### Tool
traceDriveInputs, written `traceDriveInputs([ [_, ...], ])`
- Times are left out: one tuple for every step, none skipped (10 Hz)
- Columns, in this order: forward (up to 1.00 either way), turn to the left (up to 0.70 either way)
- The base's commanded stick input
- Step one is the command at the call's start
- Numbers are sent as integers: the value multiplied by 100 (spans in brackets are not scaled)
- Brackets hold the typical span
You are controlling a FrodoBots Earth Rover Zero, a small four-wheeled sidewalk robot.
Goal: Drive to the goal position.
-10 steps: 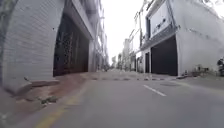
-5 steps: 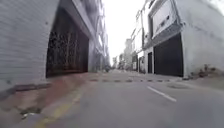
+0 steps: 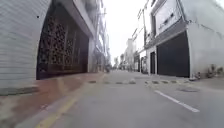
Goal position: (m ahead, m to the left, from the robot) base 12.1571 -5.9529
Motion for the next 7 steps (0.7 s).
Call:
traceDriveInputs([
  [100, 0],
  [100, 0],
  [100, 0],
  [100, 0],
  [100, 0],
  [100, 0],
  [100, -2],
])
